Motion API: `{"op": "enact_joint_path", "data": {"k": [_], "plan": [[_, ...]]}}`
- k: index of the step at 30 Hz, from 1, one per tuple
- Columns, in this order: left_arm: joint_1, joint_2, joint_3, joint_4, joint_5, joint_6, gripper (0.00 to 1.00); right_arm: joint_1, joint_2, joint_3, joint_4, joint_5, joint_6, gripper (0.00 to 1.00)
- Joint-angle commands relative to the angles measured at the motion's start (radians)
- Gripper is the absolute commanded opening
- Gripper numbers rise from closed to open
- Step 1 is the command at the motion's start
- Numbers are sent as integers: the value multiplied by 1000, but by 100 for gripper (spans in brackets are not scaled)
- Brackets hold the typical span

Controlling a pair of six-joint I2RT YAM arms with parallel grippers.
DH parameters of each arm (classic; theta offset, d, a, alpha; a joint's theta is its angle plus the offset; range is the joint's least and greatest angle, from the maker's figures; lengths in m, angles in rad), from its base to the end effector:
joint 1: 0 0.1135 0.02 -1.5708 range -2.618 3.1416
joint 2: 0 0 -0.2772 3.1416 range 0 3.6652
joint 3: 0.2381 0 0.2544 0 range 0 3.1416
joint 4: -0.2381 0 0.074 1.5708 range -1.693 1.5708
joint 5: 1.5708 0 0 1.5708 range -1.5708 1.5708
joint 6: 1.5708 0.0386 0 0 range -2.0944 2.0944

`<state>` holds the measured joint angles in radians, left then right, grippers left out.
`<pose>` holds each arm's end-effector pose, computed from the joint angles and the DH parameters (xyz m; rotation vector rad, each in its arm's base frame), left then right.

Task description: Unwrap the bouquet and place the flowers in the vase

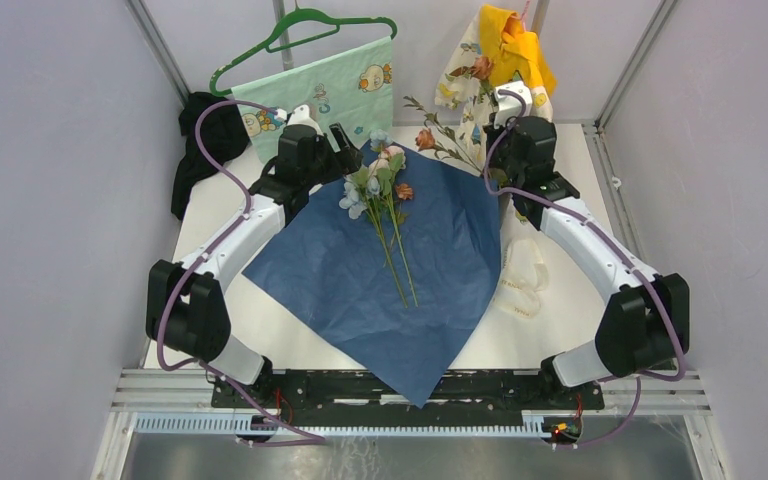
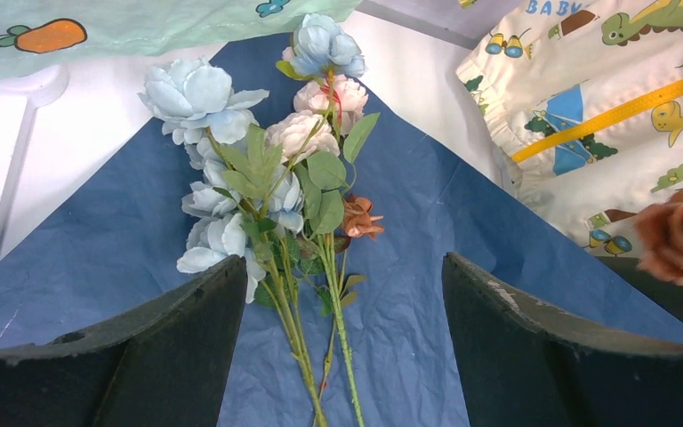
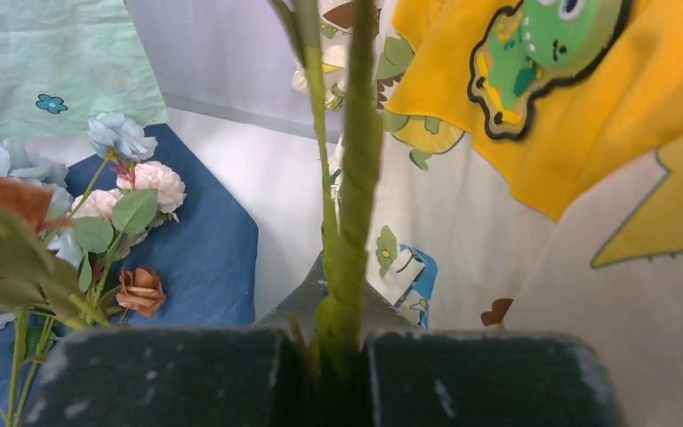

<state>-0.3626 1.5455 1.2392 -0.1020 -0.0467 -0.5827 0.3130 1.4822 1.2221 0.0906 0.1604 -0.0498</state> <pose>0.3467 -0.1296 0.3286 -0.2530 2.0071 -0.5629 0.3447 0.1051 0.3651 -0.1972 1.7272 0.0538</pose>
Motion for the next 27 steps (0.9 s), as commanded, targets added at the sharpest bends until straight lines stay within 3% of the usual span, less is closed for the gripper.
{"op": "enact_joint_path", "data": {"k": [1, 3, 7, 11, 20, 24, 27], "plan": [[-7, 6, 43, 44, 14, 39, 86, 1, -34, -62, 52, 38, 17, 1], [-8, 8, 44, 42, 13, 40, 86, 1, -34, -67, 50, 32, 18, 11], [-7, 8, 44, 43, 9, 43, 86, 1, -46, -53, 66, 30, 18, 48], [-6, 30, 48, 47, 17, 43, 86, 1, -49, -5, 74, 39, 15, 70], [-7, 107, 75, 51, 89, 27, 86, 1, -15, 117, 42, 67, -15, 77], [-6, 140, 81, 52, 109, 26, 86, 0, -70, 114, 54, 35, -2, 79], [-4, 180, 98, 36, 128, 2, 86, 0, -157, 73, 79, 2, 27, 87]]}}
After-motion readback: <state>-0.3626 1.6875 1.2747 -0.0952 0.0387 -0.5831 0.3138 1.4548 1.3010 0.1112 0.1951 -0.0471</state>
